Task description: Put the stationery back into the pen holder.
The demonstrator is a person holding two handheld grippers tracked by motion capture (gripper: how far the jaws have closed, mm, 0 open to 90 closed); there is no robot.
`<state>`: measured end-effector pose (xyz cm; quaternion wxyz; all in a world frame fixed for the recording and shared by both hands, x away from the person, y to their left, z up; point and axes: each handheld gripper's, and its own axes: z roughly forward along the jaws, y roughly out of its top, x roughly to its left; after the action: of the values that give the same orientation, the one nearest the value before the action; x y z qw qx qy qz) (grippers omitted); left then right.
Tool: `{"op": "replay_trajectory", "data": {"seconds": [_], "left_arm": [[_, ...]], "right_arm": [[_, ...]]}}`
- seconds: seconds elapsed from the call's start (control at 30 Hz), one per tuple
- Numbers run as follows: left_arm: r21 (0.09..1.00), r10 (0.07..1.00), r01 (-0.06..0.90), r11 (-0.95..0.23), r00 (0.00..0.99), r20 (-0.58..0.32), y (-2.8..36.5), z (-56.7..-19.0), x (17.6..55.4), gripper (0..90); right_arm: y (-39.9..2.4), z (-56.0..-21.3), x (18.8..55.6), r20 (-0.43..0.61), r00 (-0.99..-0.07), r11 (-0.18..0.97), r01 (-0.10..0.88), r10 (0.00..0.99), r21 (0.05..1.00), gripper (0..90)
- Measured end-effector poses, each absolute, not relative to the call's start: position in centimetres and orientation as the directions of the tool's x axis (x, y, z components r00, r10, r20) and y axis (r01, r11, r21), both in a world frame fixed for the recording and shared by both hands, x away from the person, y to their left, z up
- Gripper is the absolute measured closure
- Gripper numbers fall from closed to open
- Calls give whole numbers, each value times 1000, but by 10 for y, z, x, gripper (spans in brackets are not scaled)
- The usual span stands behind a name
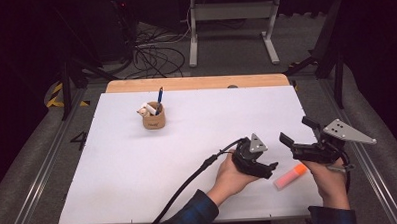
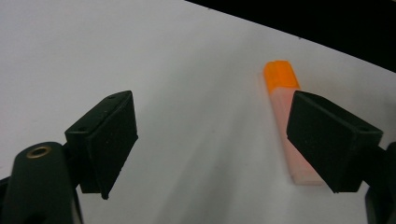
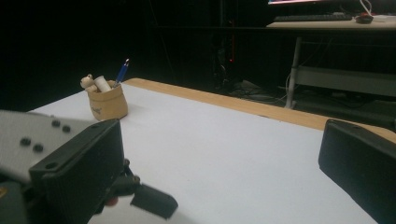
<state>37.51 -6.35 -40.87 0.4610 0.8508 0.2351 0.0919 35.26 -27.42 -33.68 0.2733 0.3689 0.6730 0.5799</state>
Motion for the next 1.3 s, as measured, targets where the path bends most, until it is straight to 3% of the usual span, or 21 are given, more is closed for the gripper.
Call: {"op": "replay_trajectory", "data": {"seconds": [0.27,0.5,0.77,1.3], "left_arm": [[798,485,335,-501,872,-62,-97,-418,360,227],[736,420,310,-601,907,-38,-109,-422,352,291],[679,431,336,-653,902,-32,-122,-429,345,376],[666,433,316,-676,901,12,-128,-432,335,501]], "right_arm": [[-277,-333,351,65,-572,45,178,818,983,12],[-273,-327,348,35,-552,75,174,833,982,14],[-273,-326,347,40,-554,69,176,832,982,16],[-272,-326,347,38,-552,74,178,833,981,17]]}}
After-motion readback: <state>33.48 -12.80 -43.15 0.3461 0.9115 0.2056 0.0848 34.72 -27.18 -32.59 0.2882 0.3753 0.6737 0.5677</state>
